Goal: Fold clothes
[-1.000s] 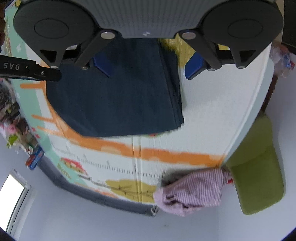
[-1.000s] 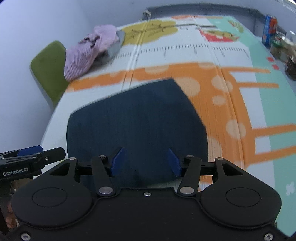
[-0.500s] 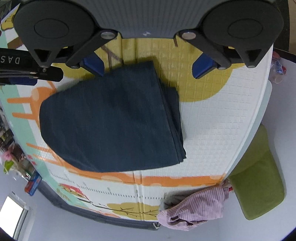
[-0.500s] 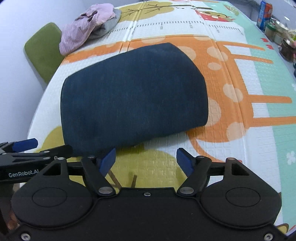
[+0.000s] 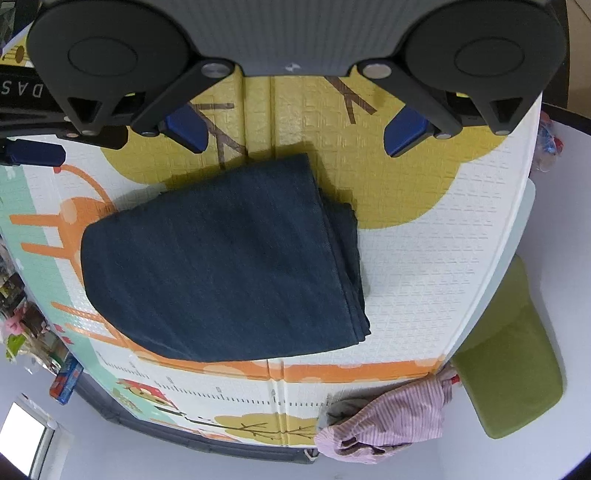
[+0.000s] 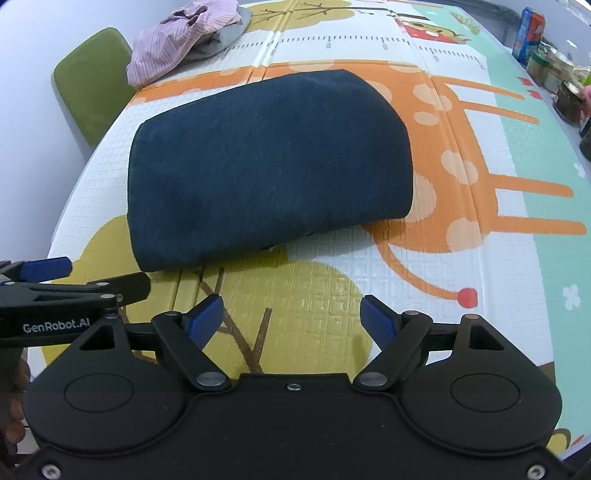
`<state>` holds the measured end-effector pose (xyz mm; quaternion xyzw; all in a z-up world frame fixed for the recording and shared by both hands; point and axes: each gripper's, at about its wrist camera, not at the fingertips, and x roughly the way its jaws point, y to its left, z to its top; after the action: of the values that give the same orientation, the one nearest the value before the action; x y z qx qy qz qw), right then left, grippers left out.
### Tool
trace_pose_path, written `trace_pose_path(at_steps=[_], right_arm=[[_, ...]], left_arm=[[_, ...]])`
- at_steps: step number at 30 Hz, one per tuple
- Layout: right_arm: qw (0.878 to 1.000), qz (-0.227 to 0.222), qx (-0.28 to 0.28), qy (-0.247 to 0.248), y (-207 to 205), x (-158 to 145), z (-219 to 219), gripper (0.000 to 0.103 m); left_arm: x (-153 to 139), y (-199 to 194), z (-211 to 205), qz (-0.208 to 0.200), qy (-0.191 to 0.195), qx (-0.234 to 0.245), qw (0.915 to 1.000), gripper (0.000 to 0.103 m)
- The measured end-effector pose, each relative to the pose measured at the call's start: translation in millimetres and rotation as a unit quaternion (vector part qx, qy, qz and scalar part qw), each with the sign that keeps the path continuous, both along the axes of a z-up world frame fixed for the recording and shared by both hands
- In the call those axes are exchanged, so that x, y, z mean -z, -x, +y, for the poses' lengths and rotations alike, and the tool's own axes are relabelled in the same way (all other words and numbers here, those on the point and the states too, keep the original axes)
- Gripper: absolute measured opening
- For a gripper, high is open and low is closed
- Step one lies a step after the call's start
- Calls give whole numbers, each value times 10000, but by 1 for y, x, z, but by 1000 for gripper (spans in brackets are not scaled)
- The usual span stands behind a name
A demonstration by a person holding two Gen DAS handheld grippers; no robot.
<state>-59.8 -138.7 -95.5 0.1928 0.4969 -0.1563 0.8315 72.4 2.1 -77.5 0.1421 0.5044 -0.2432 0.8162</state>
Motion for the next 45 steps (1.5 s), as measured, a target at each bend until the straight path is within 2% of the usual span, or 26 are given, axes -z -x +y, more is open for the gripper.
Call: trace_pose_path(at_steps=[29,41,45], right_arm=[[9997,219,-16,60,10,-8,3,84],[9970,707,-256,197,-30,-29,-17,84],[9962,730,-393,249,-45,-40,-25,84]], left_arm=[[-1,9,-8,-1,-287,385,9988,103],[-20,-25,-26,319,-369,379,9981,103],[-30,-36,-33,347,-374,345,9981,103]])
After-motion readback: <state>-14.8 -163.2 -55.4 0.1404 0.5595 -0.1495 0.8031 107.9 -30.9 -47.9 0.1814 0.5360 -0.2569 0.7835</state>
